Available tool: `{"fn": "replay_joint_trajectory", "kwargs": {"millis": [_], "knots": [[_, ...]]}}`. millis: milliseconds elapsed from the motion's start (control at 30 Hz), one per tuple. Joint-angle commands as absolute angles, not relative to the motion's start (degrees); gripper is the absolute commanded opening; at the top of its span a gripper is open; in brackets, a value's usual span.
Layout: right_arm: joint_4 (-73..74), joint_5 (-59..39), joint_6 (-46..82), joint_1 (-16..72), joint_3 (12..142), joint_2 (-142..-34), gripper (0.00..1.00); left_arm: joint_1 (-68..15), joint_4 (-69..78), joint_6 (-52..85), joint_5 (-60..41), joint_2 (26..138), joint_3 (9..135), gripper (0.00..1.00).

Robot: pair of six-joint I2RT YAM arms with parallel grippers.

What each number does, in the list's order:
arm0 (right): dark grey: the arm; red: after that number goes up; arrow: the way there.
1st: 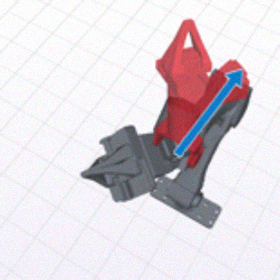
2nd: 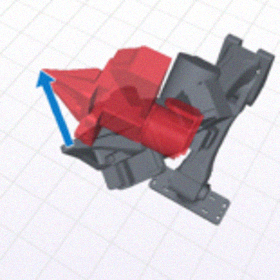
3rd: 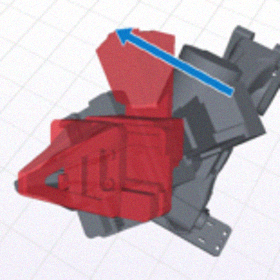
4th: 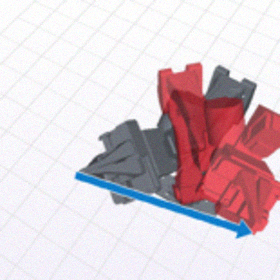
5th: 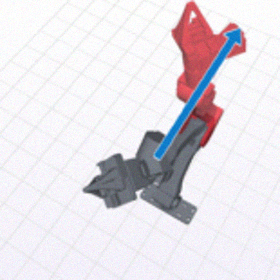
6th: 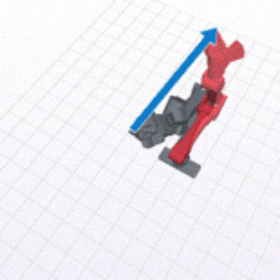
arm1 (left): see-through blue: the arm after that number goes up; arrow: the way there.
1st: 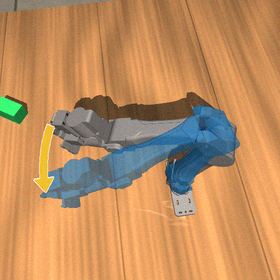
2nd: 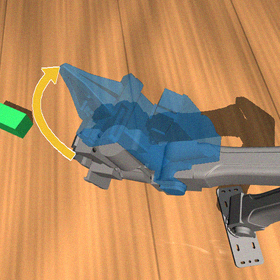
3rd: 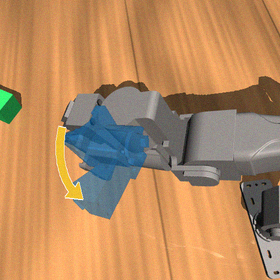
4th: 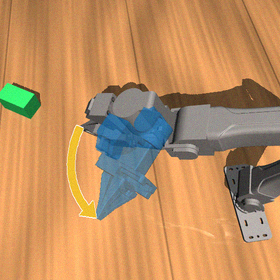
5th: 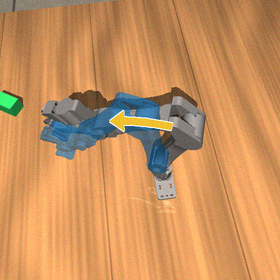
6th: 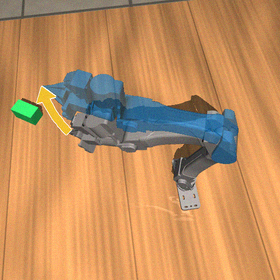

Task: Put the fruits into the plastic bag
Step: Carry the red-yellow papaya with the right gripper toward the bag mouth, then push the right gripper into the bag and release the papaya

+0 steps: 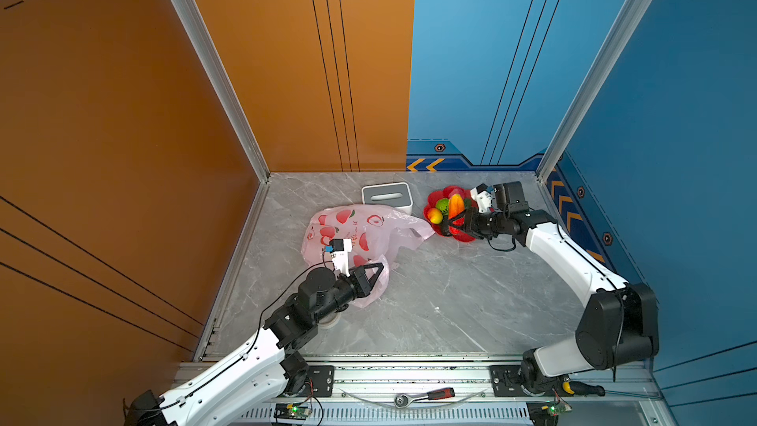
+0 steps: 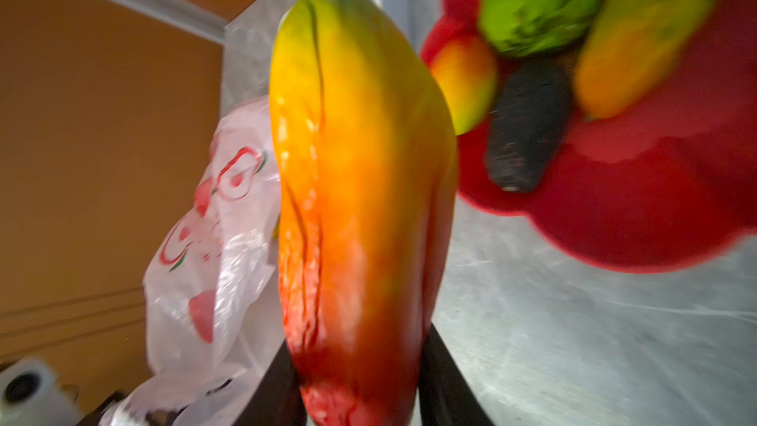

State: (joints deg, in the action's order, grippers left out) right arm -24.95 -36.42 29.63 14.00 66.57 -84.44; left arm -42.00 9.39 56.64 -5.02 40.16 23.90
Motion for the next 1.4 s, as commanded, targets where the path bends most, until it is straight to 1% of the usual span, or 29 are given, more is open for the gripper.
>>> {"fn": "replay_joint_trajectory", "kwargs": {"millis": [0, 133, 367, 533, 767, 933, 1000, 1233, 1367], "knots": [[-21.4, -45.5, 30.6, 18.1, 65.2, -82.3, 0.30, -41.4, 9.0, 56.0, -6.2, 39.9, 24.6, 0.00], [-23.0, -46.9, 29.8, 23.7, 64.8, -83.3, 0.30, -41.4, 9.1, 55.9, -6.4, 40.1, 24.8, 0.00], [-30.7, -43.8, 24.9, 32.0, 65.5, -87.0, 0.30, -41.4, 9.0, 55.9, -6.6, 39.3, 24.5, 0.00], [-33.8, -42.5, 22.4, 36.2, 66.2, -91.4, 0.31, -41.5, 9.0, 55.8, -6.8, 38.9, 24.5, 0.00], [-35.2, -41.0, 20.8, 39.0, 69.2, -97.7, 0.31, -41.6, 9.0, 55.5, -7.5, 38.9, 24.7, 0.00], [-35.2, -40.2, 21.5, 39.8, 74.4, -102.1, 0.31, -41.7, 9.2, 55.4, -8.4, 39.1, 24.9, 0.00], [-35.2, -40.0, 21.7, 41.9, 76.4, -103.3, 0.31, -41.8, 9.2, 55.3, -8.7, 39.0, 25.0, 0.00], [-35.2, -38.3, 23.7, 41.6, 82.1, -107.7, 0.31, -42.8, 9.2, 55.1, -8.7, 38.6, 24.7, 0.00], [-33.7, -34.9, 27.2, 41.0, 85.3, -110.2, 0.31, -43.3, 9.5, 54.9, -8.8, 39.2, 25.1, 0.00]]}}
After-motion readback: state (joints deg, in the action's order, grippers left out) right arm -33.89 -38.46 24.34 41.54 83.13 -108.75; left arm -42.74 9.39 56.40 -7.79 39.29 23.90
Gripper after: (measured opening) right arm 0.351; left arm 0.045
